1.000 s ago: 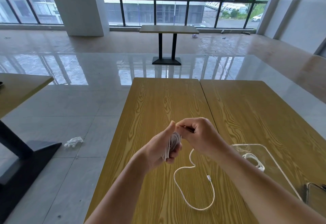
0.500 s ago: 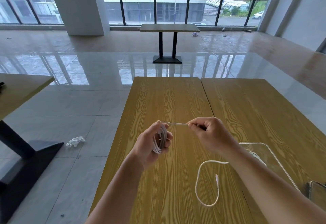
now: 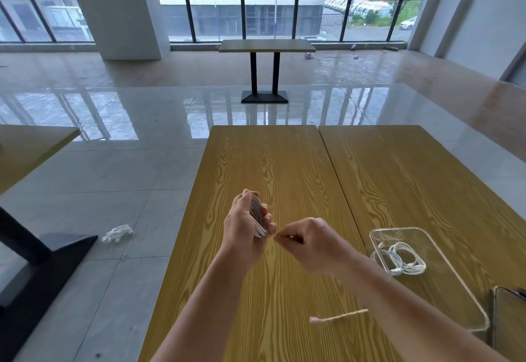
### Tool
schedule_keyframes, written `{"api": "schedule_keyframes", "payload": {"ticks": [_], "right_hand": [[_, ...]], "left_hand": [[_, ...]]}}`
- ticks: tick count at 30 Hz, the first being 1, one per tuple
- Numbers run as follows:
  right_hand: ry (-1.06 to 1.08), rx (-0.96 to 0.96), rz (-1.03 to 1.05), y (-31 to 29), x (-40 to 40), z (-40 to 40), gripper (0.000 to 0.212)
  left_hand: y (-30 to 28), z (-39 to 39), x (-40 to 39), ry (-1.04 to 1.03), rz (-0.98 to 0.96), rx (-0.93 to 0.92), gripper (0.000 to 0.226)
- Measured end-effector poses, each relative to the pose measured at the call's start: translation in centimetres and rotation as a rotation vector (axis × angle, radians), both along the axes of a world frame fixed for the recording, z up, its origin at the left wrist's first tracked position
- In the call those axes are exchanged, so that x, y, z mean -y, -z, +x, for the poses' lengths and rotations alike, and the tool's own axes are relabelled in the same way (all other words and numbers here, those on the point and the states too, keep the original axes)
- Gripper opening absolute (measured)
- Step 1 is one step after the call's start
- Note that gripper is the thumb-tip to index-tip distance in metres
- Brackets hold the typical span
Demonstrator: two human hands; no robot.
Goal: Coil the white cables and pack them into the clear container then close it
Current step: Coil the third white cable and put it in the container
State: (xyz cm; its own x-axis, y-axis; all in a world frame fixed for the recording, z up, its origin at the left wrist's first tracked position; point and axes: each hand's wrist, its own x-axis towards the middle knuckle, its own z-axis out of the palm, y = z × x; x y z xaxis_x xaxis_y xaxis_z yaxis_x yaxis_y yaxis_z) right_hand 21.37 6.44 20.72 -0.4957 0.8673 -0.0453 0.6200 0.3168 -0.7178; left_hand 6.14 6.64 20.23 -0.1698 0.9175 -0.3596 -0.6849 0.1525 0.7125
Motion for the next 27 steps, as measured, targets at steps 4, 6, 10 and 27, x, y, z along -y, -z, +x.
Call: {"api": "schedule_keyframes", "payload": {"ticks": [4, 6, 10, 27], "right_hand": [[-0.108, 0.096, -0.065, -1.5, 0.2, 0.6, 0.024], [-0.157, 0.114, -0.075, -2.3, 0.2, 0.8, 0.027], [-0.180, 0.074, -0.015, -3.8, -0.1, 0.6, 0.023], [0.105, -0.182, 0.121, -3.4, -1.6, 1.0, 0.020]], "left_hand": [[0.7, -0.9, -0.5, -0.085, -0.056, -0.118, 0.025], [1.4, -1.3, -0.8, -0.083, -0.092, -0.307, 0.027], [2.3, -1.1, -0.8, -0.001, -0.040, -0.630, 0.023], [0.0, -0.7, 2.0, 0.803, 0.109, -0.362, 0.029]]}}
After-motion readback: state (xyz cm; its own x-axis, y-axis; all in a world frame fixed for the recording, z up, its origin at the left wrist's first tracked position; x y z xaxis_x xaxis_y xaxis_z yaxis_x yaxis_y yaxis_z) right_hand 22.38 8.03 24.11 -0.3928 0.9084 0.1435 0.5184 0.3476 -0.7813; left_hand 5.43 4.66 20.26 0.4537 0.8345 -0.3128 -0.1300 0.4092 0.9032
